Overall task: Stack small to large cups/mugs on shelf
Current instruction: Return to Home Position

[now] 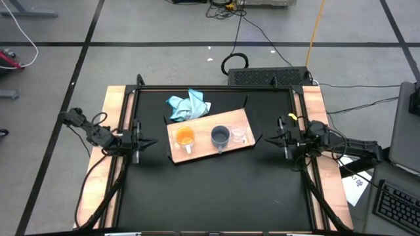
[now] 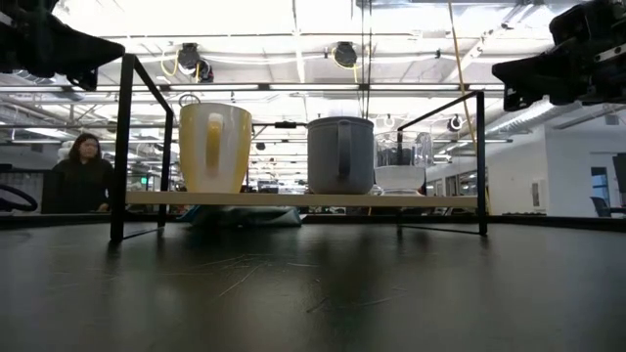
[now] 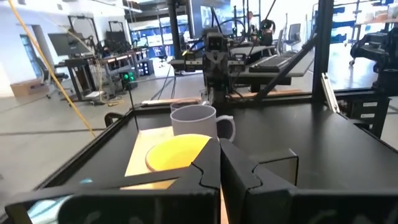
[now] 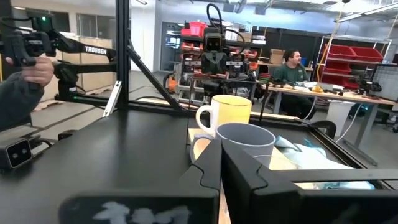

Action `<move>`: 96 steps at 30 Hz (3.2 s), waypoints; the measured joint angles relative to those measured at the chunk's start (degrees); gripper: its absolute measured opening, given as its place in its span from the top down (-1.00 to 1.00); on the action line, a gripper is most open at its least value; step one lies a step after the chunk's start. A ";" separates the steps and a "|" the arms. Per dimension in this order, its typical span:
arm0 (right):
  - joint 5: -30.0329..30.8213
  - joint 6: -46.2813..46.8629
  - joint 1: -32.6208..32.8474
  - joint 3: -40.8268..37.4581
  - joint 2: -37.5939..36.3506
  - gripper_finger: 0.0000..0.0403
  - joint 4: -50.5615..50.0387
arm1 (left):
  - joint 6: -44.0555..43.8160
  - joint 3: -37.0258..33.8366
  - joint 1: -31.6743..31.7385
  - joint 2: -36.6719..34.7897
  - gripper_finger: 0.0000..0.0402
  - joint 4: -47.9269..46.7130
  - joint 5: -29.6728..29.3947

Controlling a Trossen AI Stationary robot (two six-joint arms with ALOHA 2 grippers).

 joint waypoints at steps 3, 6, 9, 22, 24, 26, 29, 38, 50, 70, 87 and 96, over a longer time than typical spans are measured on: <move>0.00 -1.14 0.00 -0.04 0.00 1.00 -0.31 | 1.69 0.02 0.01 -0.01 1.00 -0.41 0.31; 0.00 -1.09 0.00 -0.04 0.00 1.00 -0.32 | 1.83 0.02 0.75 -0.02 1.00 -1.98 0.61; 0.00 -0.46 0.00 -0.07 0.00 1.00 -0.96 | 0.35 0.02 2.27 -0.02 1.00 -3.20 3.31; -1.45 1.04 0.00 -0.11 1.49 1.00 -2.11 | -1.76 0.02 8.05 0.00 1.00 -5.86 10.50; -1.27 0.95 0.00 -0.12 1.61 1.00 -2.14 | -2.72 0.02 8.41 0.00 0.99 -6.00 10.51; -1.07 -0.11 0.00 -0.13 1.66 1.00 -2.16 | -3.26 0.02 8.65 0.00 0.96 -6.01 9.94; -1.05 -1.14 0.00 -0.13 1.66 1.00 -1.47 | -4.09 0.02 8.70 0.00 0.93 -6.78 8.94; -0.98 -0.92 0.00 -0.13 1.66 1.00 -0.58 | -3.45 -1.04 8.68 0.00 0.91 -9.83 14.29; -0.81 -2.92 0.00 -0.13 1.66 1.00 -0.59 | -5.77 -2.58 8.68 0.48 0.88 -3.21 17.73; -0.82 -1.97 0.00 -0.13 1.64 1.00 -0.49 | -5.89 -2.58 8.68 0.48 0.88 3.04 17.49; -0.83 -1.97 0.00 -0.13 1.66 1.00 -0.48 | -5.84 -2.58 8.68 0.48 0.88 3.02 17.56; -0.82 -1.97 0.00 -0.13 1.65 1.00 -0.48 | -5.84 -2.58 8.68 0.48 0.88 2.99 17.73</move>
